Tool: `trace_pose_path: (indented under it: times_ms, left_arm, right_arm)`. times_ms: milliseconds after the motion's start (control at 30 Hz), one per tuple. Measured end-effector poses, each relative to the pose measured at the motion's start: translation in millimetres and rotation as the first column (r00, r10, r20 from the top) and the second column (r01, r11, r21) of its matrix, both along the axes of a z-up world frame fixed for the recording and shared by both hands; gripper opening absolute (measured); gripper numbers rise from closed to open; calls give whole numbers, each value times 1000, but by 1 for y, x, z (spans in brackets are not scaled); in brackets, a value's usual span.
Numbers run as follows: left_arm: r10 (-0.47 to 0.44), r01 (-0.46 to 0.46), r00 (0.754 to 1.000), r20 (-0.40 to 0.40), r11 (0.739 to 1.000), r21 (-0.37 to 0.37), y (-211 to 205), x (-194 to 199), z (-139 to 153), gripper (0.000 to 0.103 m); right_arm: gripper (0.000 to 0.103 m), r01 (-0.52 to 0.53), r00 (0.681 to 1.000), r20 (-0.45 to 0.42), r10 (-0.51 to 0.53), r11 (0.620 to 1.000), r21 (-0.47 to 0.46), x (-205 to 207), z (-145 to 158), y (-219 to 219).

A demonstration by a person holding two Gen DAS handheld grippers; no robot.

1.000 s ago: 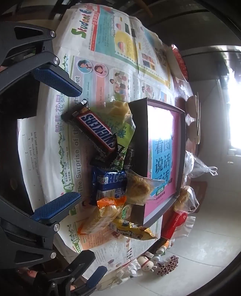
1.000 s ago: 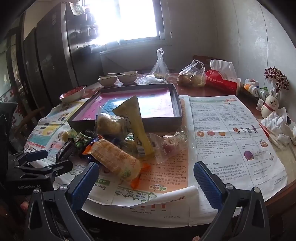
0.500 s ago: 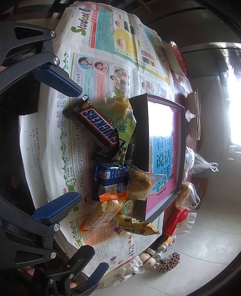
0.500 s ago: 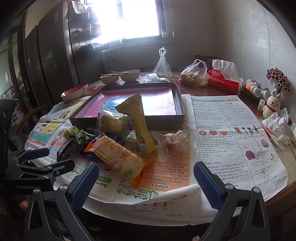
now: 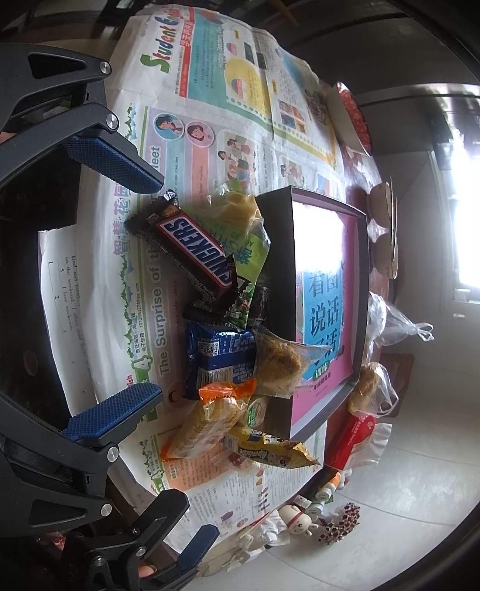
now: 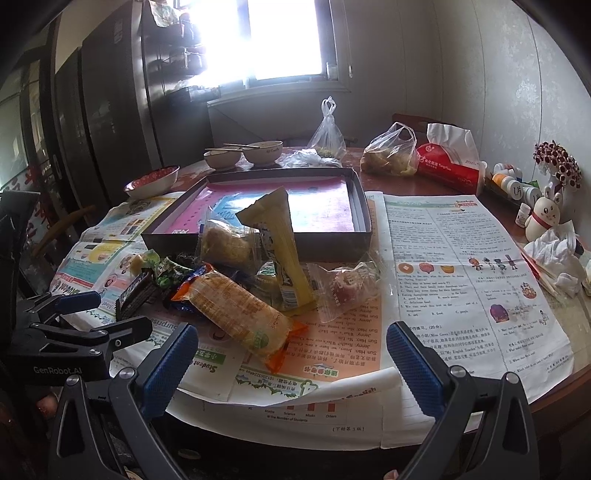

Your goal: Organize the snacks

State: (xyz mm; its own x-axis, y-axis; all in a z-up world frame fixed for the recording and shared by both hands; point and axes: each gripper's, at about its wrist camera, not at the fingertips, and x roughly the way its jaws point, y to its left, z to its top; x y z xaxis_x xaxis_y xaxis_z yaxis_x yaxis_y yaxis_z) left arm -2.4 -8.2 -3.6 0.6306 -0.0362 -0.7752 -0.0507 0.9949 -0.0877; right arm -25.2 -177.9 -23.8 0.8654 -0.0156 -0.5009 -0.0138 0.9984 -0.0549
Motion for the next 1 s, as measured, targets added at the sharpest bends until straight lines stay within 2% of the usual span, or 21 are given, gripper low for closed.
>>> trace_pose_path:
  times_ms: [1000]
  left_arm:
    - [3, -3, 1000, 0, 1000, 5, 0, 0, 1, 102]
  right_arm:
    - [103, 3, 1000, -6, -3, 1000, 5, 1, -1, -4]
